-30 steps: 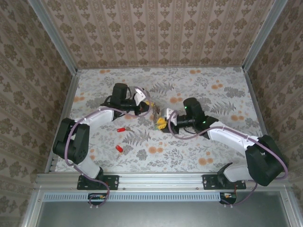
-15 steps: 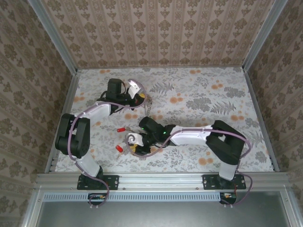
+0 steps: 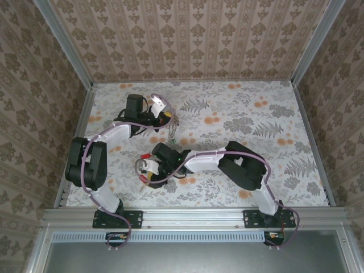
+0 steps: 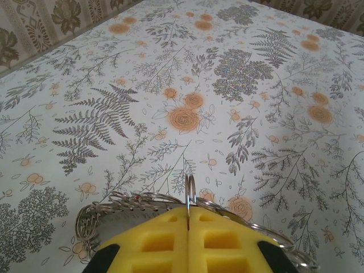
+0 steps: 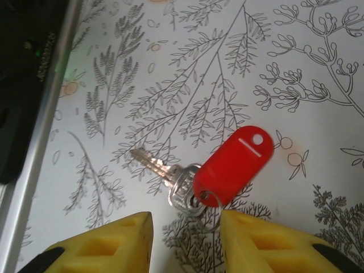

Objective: Put the keys on the keyring

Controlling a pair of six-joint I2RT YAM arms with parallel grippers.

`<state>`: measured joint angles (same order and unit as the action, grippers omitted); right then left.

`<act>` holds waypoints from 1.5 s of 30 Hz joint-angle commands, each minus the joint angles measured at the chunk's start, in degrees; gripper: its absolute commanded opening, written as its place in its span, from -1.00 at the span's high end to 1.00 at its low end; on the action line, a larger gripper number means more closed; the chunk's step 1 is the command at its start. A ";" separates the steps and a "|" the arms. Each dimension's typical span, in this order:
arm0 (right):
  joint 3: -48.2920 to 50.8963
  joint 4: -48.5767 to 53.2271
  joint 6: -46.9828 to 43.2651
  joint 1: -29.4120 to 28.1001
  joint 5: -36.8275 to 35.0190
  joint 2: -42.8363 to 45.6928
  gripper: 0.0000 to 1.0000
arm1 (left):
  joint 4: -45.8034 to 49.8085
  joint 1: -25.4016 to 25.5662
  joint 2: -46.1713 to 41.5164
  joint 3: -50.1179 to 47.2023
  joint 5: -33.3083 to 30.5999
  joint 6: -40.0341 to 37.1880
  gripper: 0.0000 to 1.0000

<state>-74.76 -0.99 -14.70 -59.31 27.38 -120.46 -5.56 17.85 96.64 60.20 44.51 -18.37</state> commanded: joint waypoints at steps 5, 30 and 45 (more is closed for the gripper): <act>-2.58 0.50 2.67 0.11 -2.20 -3.07 0.24 | -0.15 -0.63 -2.70 0.28 1.45 -0.16 1.00; -0.18 -1.91 0.99 1.28 6.42 -2.69 0.80 | 1.64 -0.62 -1.95 1.65 2.34 -1.23 1.00; 16.07 -11.02 4.54 4.55 0.58 15.61 1.00 | 1.85 1.21 -4.41 -0.80 3.52 -4.09 1.00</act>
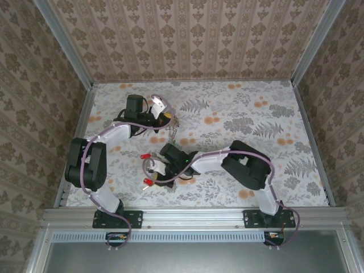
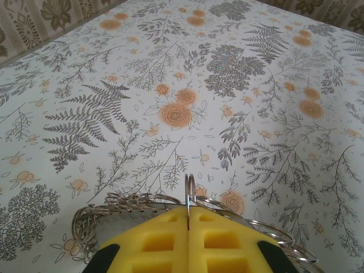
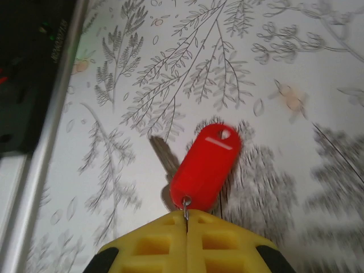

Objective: Put the keys on the keyring

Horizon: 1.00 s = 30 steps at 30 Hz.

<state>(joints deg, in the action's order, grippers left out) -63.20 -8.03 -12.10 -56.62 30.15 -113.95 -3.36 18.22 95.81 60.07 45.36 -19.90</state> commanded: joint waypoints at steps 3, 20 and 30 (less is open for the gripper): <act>12.86 -3.88 3.67 5.46 -5.16 19.96 1.00 | -0.21 2.65 -4.71 -2.32 2.73 -4.67 1.00; 25.29 7.13 -5.04 26.83 -10.69 48.82 1.00 | 6.53 15.54 -7.53 -5.23 1.66 -12.27 1.00; 22.67 2.64 -8.64 26.83 -5.62 42.83 1.00 | 7.05 17.51 -7.07 -4.55 2.45 -12.01 1.00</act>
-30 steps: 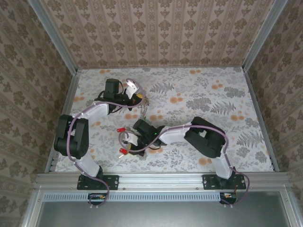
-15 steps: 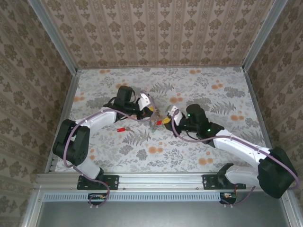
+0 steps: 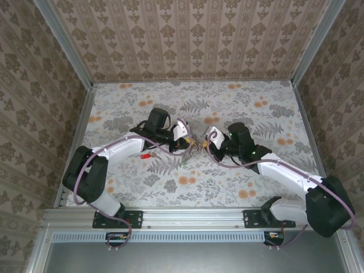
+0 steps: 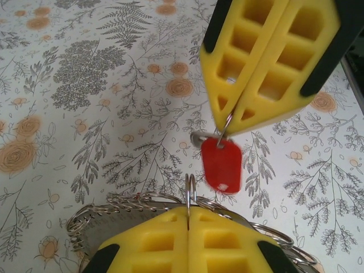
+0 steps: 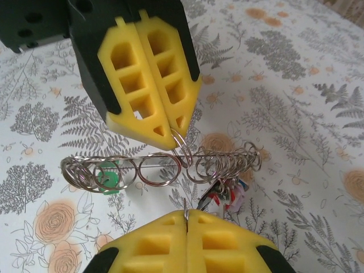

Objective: Put the keys on the keyring

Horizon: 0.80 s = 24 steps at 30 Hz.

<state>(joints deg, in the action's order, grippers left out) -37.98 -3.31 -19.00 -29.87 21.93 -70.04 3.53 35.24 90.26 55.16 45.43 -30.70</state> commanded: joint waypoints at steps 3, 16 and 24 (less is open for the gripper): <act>-3.95 -1.81 -2.17 0.07 3.97 -2.60 1.00 | 0.23 0.53 -1.37 0.53 2.47 -0.80 1.00; -6.17 -4.51 -1.09 0.03 7.69 -7.01 1.00 | 0.15 0.62 -0.90 1.07 3.30 0.17 1.00; -6.24 -6.87 0.18 -0.94 2.00 -7.91 1.00 | 0.26 0.62 -0.96 1.14 3.70 0.10 1.00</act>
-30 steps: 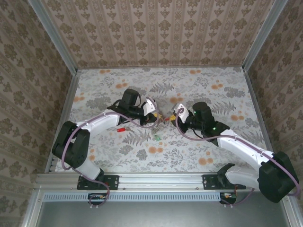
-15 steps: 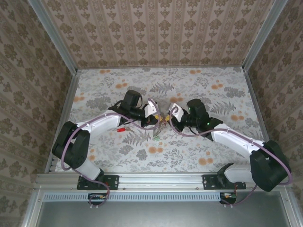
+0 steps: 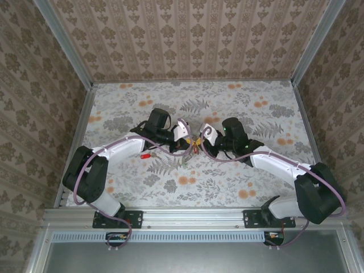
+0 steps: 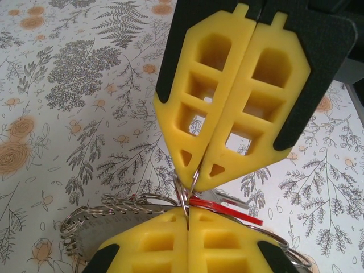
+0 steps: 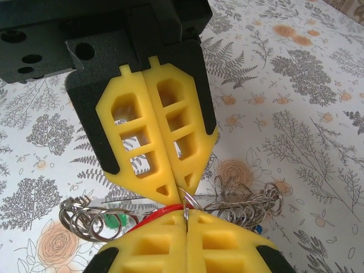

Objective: Put the keys on the keyring

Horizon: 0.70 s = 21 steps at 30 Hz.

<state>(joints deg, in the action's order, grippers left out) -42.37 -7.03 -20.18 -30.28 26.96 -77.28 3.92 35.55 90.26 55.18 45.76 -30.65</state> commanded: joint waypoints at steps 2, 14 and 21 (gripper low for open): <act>-1.67 -4.25 2.22 -0.73 -3.49 -0.72 1.00 | -0.06 0.31 -0.97 1.13 3.42 -0.03 1.00; -1.40 -6.26 5.55 -1.53 -7.30 -1.07 1.00 | 0.69 0.48 -0.88 1.34 3.18 -0.64 1.00; -1.41 -6.34 7.58 -1.62 -5.11 -0.42 1.00 | 1.36 0.57 -0.70 1.68 2.58 -1.23 1.00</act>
<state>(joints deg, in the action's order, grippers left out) -42.37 -9.15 -14.70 -31.83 22.17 -77.76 3.88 35.16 90.26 55.27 44.86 -30.68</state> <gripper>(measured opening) 0.060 0.042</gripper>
